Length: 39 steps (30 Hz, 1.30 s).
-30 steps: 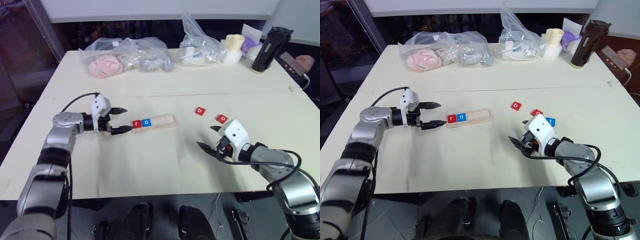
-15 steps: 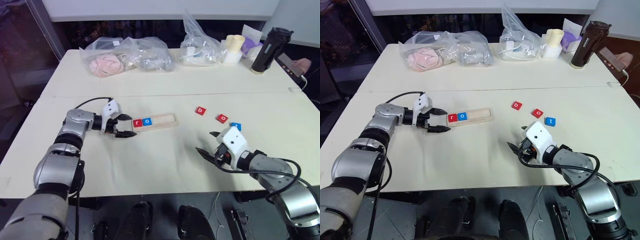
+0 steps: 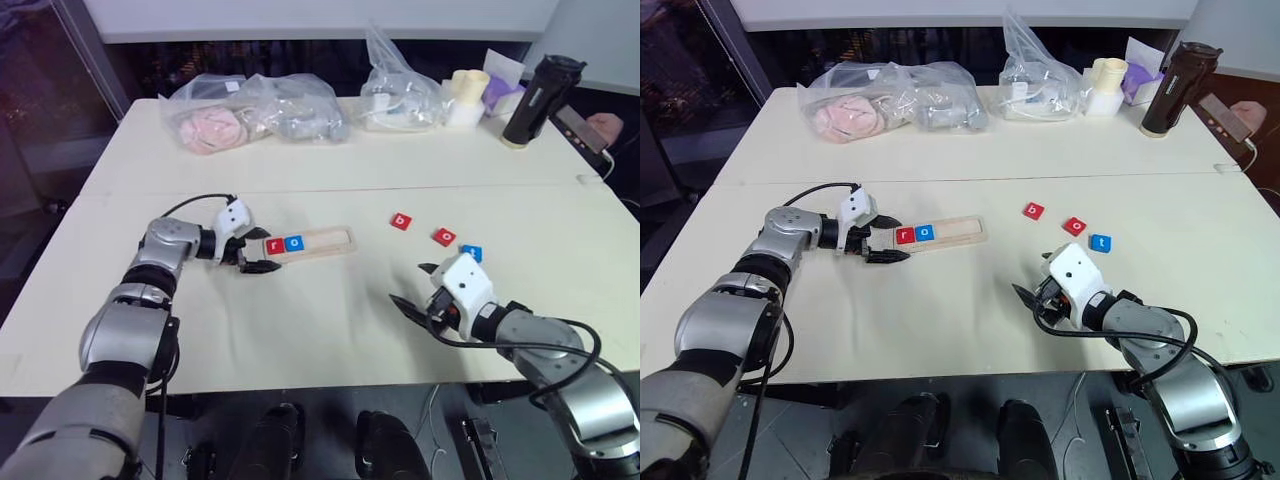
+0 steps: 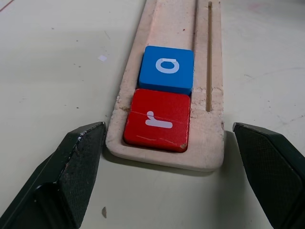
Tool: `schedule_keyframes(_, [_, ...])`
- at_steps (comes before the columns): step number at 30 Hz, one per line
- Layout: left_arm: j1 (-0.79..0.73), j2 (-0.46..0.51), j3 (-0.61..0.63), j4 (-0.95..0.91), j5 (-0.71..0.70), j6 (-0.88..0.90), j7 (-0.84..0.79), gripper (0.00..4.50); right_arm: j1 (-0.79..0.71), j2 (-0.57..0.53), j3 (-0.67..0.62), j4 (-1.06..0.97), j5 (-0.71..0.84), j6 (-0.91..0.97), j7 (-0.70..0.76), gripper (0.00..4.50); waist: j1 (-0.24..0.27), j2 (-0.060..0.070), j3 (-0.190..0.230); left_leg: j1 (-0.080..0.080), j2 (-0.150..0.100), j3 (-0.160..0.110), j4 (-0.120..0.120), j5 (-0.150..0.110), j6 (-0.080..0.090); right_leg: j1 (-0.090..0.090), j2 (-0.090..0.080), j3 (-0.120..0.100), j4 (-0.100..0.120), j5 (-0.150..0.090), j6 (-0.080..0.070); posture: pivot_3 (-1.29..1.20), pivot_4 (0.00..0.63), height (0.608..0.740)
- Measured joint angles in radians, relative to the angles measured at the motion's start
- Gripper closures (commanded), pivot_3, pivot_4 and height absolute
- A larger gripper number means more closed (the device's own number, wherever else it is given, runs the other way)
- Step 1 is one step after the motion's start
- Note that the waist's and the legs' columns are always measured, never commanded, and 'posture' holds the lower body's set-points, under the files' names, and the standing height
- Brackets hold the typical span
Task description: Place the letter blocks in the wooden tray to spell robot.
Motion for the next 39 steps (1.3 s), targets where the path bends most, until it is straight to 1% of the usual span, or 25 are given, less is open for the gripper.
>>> schedule_keyframes(12, [-0.015,-0.024,-0.006,0.002,0.069,-0.016,0.054,0.0,0.025,0.0,0.0,-0.016,-0.001,0.012,-0.022,0.49,0.001,0.0,-0.001,0.0,0.0,0.0,0.006,0.0,0.0,0.003,0.0,0.0,0.002,0.001,0.001,0.0,0.15,0.738])
schedule_keyframes(20, [-0.02,-0.028,-0.01,0.002,0.083,-0.014,0.071,0.0,0.03,0.001,0.0,-0.016,-0.009,0.012,-0.035,0.49,0.001,0.0,-0.001,0.0,0.001,-0.001,0.012,0.0,0.0,0.005,0.0,0.0,0.003,0.002,0.001,0.0,0.15,0.738])
schedule_keyframes(21, [-0.02,-0.029,-0.01,0.002,0.083,-0.014,0.071,0.55,0.03,0.002,0.0,-0.016,-0.01,0.012,-0.036,0.42,0.001,0.0,-0.001,0.0,0.001,-0.001,0.012,0.0,0.0,0.006,0.0,0.0,0.003,0.002,0.001,0.0,0.15,0.738])
schedule_keyframes(22, [-0.02,-0.031,-0.01,0.003,0.083,-0.014,0.069,0.81,0.029,0.002,0.0,-0.016,-0.01,0.012,-0.037,0.42,0.001,0.0,-0.001,0.0,0.001,-0.001,0.012,0.0,0.0,0.006,0.0,0.0,0.003,0.002,0.001,0.0,0.15,0.738])
schedule_keyframes(23, [-0.019,-0.034,-0.01,0.003,0.084,-0.014,0.069,1.17,0.028,0.002,0.0,-0.016,-0.01,0.012,-0.037,0.42,0.001,0.0,-0.001,0.0,0.001,-0.001,0.012,0.0,0.0,0.006,0.0,0.0,0.003,0.002,0.001,0.0,0.15,0.738])
schedule_keyframes(24, [-0.019,-0.035,-0.01,0.003,0.086,-0.014,0.071,1.36,0.027,0.002,0.001,-0.016,-0.011,0.012,-0.037,0.42,0.001,0.0,-0.001,0.0,0.001,-0.001,0.012,0.0,0.0,0.006,0.0,0.0,0.003,0.002,0.001,0.0,0.15,0.738])
schedule_keyframes(32, [-0.019,-0.039,-0.007,0.001,0.091,-0.016,0.062,1.35,0.019,0.002,0.007,-0.016,-0.019,0.012,-0.035,0.42,0.002,0.001,-0.001,0.0,0.001,-0.001,0.013,0.0,0.0,0.006,0.0,0.0,0.003,0.003,0.001,0.0,0.15,0.738])
schedule_keyframes(39, [-0.008,-0.073,-0.01,-0.027,0.093,-0.036,-0.004,1.35,-0.006,-0.001,0.006,-0.014,-0.02,0.009,-0.029,0.42,0.004,0.001,-0.001,0.0,0.0,-0.001,0.013,-0.002,0.002,0.007,0.0,-0.001,0.002,0.003,0.001,0.0,0.15,0.738])
